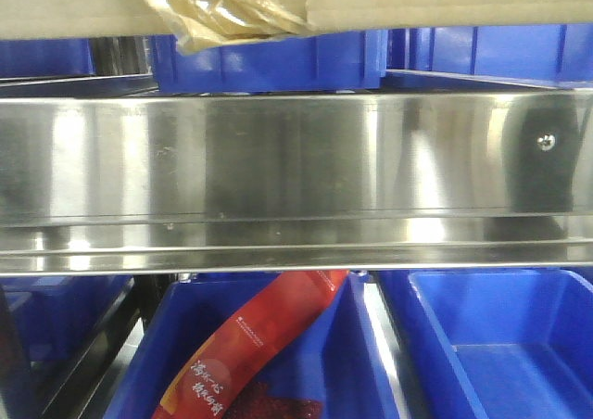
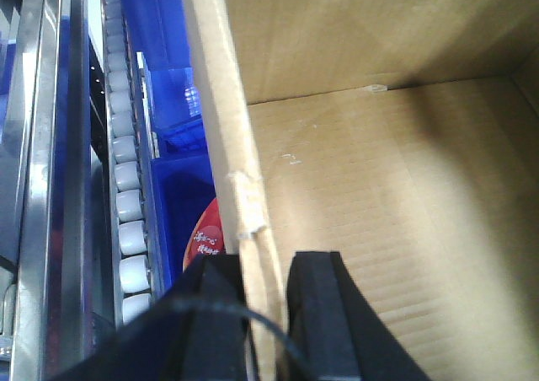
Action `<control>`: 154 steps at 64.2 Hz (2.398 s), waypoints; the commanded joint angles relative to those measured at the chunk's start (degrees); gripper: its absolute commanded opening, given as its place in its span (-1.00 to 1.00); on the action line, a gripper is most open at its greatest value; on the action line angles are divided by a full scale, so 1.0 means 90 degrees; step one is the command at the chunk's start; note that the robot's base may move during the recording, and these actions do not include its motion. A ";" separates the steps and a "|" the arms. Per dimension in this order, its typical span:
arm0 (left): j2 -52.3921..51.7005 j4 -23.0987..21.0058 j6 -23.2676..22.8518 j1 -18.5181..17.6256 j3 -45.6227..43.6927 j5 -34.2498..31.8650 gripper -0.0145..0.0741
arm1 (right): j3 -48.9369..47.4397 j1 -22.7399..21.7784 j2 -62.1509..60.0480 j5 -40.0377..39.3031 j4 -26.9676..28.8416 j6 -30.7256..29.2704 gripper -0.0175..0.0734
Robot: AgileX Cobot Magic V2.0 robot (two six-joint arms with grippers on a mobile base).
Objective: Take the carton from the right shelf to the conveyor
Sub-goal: 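Lift the carton with both grippers up off the shelf, then hold the carton with both grippers while the base drives away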
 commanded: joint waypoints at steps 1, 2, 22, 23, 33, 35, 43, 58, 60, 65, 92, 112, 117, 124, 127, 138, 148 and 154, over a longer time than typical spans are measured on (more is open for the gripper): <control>-0.0107 0.0054 0.0044 -0.0042 -0.0030 -0.0180 -0.71 | -0.0028 -0.0026 -0.0103 -0.0212 -0.0078 -0.0116 -0.74; -0.0107 0.0054 0.0044 -0.0042 -0.0030 -0.0180 -0.71 | -0.0028 -0.0026 -0.0103 -0.0212 -0.0078 -0.0116 -0.74; -0.0107 0.0054 0.0044 -0.0042 -0.0030 -0.0180 -0.71 | -0.0028 -0.0026 -0.0103 -0.0212 -0.0078 -0.0116 -0.74; -0.0107 0.0054 0.0044 -0.0042 -0.0030 -0.0180 -0.71 | -0.0028 -0.0026 -0.0103 -0.0212 -0.0078 -0.0116 -0.74; -0.0107 0.0054 0.0044 -0.0042 -0.0030 -0.0180 -0.71 | -0.0028 -0.0026 -0.0103 -0.0212 -0.0078 -0.0116 -0.74; -0.0107 0.0054 0.0044 -0.0042 -0.0030 -0.0180 -0.71 | -0.0028 -0.0026 -0.0103 -0.0212 -0.0078 -0.0116 -0.74; -0.0107 0.0054 0.0044 -0.0042 -0.0030 -0.0180 -0.71 | -0.0028 -0.0026 -0.0103 -0.0212 -0.0078 -0.0116 -0.74; -0.0107 0.0054 0.0044 -0.0042 -0.0030 -0.0180 -0.71 | -0.0028 -0.0026 -0.0103 -0.0212 -0.0078 -0.0116 -0.74; -0.0107 0.0054 0.0044 -0.0042 -0.0030 -0.0180 -0.71 | -0.0028 -0.0026 -0.0103 -0.0212 -0.0078 -0.0116 -0.74; -0.0107 0.0054 0.0044 -0.0042 -0.0030 -0.0180 -0.71 | -0.0028 -0.0026 -0.0103 -0.0212 -0.0078 -0.0116 -0.74; -0.0107 0.0054 0.0044 -0.0042 -0.0030 -0.0180 -0.71 | -0.0028 -0.0026 -0.0103 -0.0212 -0.0078 -0.0116 -0.74; -0.0107 0.0063 0.0044 -0.0042 -0.0030 -0.0180 -0.71 | -0.0028 -0.0026 -0.0064 -0.0212 -0.0078 -0.0116 -0.74; -0.0107 0.0080 0.0044 -0.0042 -0.0030 -0.0180 -0.71 | -0.0028 -0.0026 -0.0064 -0.0212 -0.0078 -0.0116 -0.74; -0.0107 0.0080 0.0044 -0.0042 -0.0030 -0.0180 -0.71 | -0.0028 -0.0026 -0.0064 -0.0212 -0.0078 -0.0116 -0.74; -0.0107 0.0080 0.0044 -0.0042 -0.0030 -0.0180 -0.71 | -0.0028 -0.0026 -0.0064 -0.0212 -0.0078 -0.0116 -0.74; -0.0107 0.0080 0.0044 -0.0042 -0.0030 -0.0180 -0.71 | -0.0028 -0.0026 -0.0064 -0.0212 -0.0078 -0.0116 -0.74; -0.0107 0.0080 0.0044 -0.0042 -0.0030 -0.0180 -0.71 | -0.0028 -0.0026 -0.0064 -0.0212 -0.0078 -0.0116 -0.74; -0.0107 0.0080 0.0044 -0.0042 -0.0030 -0.0180 -0.71 | -0.0028 -0.0026 -0.0064 -0.0212 -0.0078 -0.0116 -0.74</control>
